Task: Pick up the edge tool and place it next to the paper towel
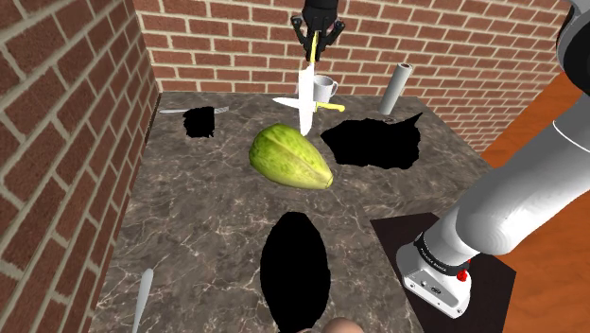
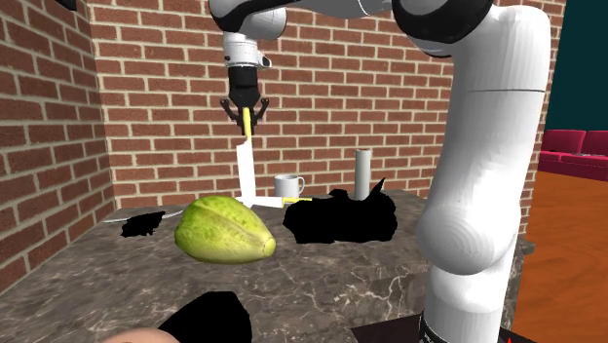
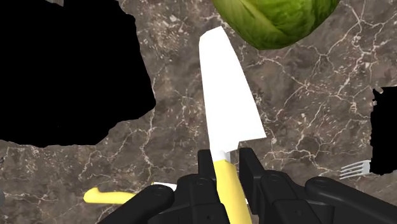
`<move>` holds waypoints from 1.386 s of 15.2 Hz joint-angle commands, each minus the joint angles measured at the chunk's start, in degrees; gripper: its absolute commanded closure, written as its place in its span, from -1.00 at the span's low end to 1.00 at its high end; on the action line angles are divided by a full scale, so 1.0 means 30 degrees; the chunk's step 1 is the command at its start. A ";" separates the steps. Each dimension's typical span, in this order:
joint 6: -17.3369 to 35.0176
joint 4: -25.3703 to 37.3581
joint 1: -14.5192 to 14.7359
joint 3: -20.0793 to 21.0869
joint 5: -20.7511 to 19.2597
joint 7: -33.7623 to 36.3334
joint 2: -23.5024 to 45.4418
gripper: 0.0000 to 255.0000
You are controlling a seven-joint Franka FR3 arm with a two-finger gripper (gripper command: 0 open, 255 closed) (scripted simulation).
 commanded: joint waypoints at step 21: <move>-0.0216 0.2828 -0.4469 -0.4594 0.0187 -0.9080 0.2104 1.00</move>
